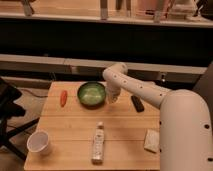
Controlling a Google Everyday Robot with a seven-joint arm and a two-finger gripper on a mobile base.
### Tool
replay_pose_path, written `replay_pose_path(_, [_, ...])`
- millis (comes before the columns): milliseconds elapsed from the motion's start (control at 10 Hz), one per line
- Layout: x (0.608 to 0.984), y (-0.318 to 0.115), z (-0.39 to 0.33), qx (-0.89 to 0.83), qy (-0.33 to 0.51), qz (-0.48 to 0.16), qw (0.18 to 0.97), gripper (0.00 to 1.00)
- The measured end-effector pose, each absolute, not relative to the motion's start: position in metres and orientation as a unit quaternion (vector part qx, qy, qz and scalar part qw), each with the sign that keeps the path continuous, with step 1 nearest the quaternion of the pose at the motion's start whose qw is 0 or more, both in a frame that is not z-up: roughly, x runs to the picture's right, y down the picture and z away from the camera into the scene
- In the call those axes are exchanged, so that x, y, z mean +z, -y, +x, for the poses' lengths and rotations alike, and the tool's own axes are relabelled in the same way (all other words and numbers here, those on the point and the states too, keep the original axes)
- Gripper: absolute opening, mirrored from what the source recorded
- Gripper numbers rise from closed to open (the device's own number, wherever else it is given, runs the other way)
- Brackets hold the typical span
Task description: Push the ceramic bowl across the table
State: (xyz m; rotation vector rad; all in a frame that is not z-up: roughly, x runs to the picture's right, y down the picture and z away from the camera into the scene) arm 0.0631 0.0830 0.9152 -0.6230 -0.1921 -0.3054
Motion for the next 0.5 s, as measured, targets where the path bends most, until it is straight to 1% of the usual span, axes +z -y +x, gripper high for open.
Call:
replay_pose_path(200, [0.917,-0.083,0.054,-0.153,0.095,-0.304,0.935,0.00])
replay_pose_path(500, [0.919,-0.081,0.013,-0.186,0.106,-0.299,0.930,0.00])
